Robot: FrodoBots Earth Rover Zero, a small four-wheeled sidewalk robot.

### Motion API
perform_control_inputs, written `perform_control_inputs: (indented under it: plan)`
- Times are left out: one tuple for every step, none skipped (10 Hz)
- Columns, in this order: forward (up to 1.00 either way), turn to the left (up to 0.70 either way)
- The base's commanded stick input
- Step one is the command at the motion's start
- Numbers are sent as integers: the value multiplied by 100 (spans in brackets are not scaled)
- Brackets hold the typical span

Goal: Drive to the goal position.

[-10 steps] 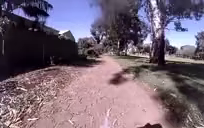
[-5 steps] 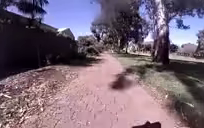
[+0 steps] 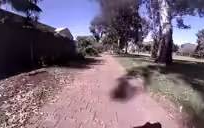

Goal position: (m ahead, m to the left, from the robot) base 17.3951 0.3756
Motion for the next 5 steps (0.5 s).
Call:
perform_control_inputs:
  plan:
    - [70,0]
    - [70,0]
    - [70,0]
    - [70,0]
    - [70,0]
